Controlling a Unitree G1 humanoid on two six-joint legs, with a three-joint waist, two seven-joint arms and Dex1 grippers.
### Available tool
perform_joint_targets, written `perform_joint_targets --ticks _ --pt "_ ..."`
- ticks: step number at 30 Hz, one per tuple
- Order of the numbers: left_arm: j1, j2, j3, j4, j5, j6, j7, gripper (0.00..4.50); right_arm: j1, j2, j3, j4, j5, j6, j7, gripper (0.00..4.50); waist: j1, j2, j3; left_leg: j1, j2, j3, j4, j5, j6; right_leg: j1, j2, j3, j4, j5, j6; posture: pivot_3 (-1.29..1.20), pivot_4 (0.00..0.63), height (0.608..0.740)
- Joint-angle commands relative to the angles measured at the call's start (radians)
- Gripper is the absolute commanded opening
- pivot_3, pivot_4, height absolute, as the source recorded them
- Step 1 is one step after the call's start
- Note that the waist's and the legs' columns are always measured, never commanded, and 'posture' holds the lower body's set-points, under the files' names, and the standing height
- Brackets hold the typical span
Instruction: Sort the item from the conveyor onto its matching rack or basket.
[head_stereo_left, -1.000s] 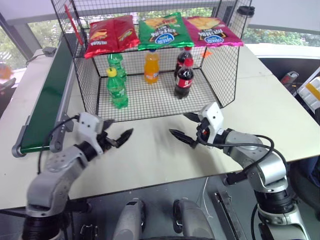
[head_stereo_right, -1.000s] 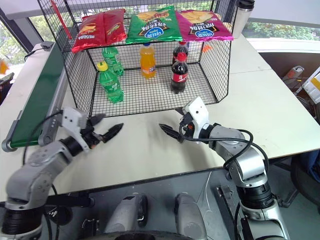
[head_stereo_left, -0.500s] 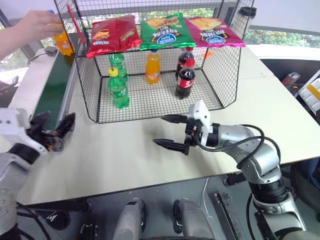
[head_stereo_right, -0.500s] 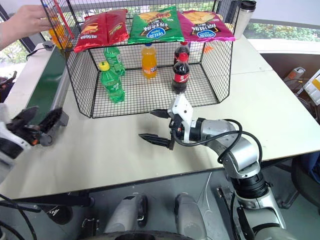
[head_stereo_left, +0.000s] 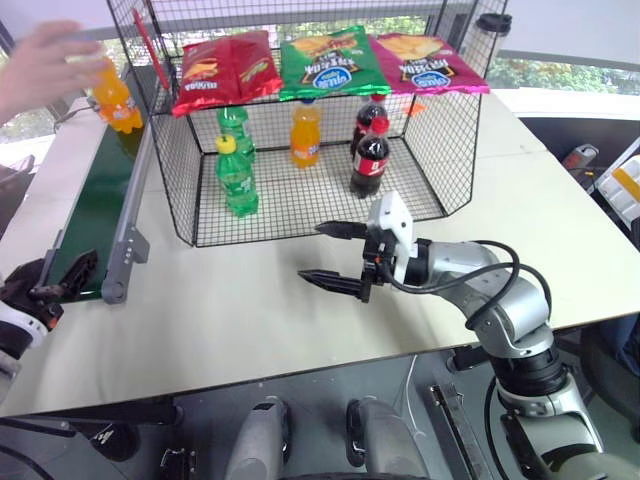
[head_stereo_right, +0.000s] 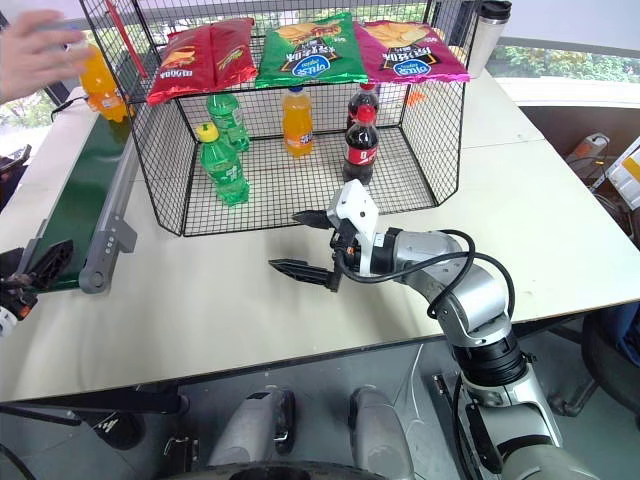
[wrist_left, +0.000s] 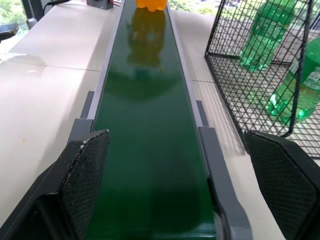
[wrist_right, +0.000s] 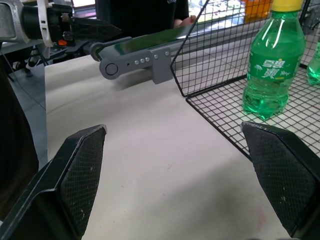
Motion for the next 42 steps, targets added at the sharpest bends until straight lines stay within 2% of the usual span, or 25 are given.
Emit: perform_joint_targets --ticks 1,19,30,42 --pt "0.021 0.023 -0.016 0.013 0.077 -0.080 -0.025 4.50 -0.015 0.006 -0.014 -0.024 0.021 -0.004 -0.009 4.46 0.000 0.000 0.000 0.000 0.000 0.000 0.000 0.000 0.000 0.000 0.000 0.000 0.000 0.000 0.000 0.00 0.150 0.739" --pt "0.022 0.000 -0.057 0.063 0.146 -0.211 -0.089 4.50 0.019 -0.009 -0.018 -0.020 0.012 -0.032 -0.014 4.46 -0.001 0.000 0.000 -0.001 0.000 0.001 -0.016 0.000 0.000 -0.002 -0.002 0.000 -0.013 0.001 -0.001 0.00 0.150 0.739" --pt "-0.014 -0.019 -0.048 0.086 0.140 -0.232 -0.054 4.50 0.032 -0.016 -0.016 -0.011 0.004 -0.049 -0.008 4.46 0.001 0.000 0.000 -0.001 0.000 0.001 -0.015 0.000 0.000 -0.002 -0.002 0.000 -0.013 0.002 -0.002 0.00 0.150 0.739" --pt "-0.059 -0.014 -0.089 0.121 0.213 -0.283 -0.027 4.50 0.038 -0.019 -0.016 -0.007 0.003 -0.061 -0.010 4.46 0.000 0.000 0.000 -0.001 -0.001 0.001 -0.015 0.000 0.000 -0.001 -0.001 -0.001 -0.013 0.003 0.000 0.00 0.150 0.739"
